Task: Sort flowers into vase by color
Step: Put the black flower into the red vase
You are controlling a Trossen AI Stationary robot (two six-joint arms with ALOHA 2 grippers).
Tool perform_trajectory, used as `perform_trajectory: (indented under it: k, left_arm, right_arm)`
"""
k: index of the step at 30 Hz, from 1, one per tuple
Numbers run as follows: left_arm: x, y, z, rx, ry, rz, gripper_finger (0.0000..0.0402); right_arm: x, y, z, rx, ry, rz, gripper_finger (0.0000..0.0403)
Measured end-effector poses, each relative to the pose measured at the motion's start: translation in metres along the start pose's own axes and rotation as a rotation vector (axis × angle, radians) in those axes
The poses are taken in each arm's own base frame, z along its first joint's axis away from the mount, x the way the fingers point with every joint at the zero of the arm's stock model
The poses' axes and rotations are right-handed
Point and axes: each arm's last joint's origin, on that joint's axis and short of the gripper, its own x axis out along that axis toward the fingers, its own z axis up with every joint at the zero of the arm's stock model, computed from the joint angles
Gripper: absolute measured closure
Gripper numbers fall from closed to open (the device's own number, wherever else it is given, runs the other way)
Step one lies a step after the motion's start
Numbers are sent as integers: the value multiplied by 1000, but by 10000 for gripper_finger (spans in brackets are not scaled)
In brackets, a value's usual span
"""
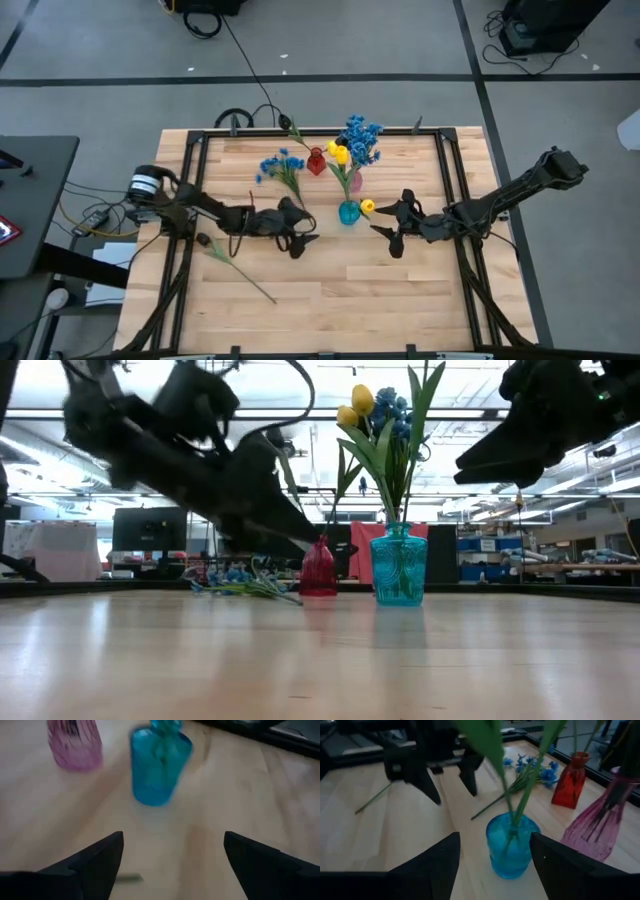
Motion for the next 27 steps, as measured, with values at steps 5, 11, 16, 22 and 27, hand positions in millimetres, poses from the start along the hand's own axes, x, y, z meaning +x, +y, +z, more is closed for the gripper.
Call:
perform_trajectory:
  k: [5,11,16,22,27]
  left_arm:
    - [-17,-22,2,-121,89,34,83]
    - [-29,-54,17,-167,352,100,122]
    - [-50,-74,26,-26,681,188,150]
    - [-75,-99,27,-75,845,172,164]
    - [-92,-110,9,39,919,157,164]
  right_arm:
    - [-1,1,-16,-65,6,29,154]
    - [-5,-8,-42,-137,-81,74,154]
    - [-10,-13,-46,-135,-198,152,154]
    - [-13,-9,-45,-178,-221,313,154]
    - [-13,-7,-45,-176,-212,384,154]
